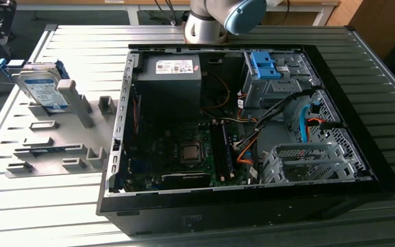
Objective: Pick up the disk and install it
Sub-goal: 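Pick up the disk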
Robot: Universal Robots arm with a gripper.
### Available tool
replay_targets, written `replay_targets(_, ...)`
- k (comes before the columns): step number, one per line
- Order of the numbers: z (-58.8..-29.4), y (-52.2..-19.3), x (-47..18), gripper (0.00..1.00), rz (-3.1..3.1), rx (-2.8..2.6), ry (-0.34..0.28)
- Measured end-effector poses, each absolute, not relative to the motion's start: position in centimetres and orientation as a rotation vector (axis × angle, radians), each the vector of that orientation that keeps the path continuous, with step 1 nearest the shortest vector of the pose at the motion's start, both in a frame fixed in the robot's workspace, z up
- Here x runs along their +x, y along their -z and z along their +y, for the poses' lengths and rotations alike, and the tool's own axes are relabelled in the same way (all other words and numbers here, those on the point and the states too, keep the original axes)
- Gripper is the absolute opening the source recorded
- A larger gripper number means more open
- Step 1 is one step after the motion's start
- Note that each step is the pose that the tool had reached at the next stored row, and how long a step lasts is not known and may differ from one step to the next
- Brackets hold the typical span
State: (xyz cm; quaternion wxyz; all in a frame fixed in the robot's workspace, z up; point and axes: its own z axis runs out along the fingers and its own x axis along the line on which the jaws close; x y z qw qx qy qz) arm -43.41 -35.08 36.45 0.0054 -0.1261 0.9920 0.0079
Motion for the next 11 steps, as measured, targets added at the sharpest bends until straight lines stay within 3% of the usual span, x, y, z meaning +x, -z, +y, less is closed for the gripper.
replay_targets(11, -35.08, -36.39, -43.41, 0.11, 3.06, -0.667, -0.026)
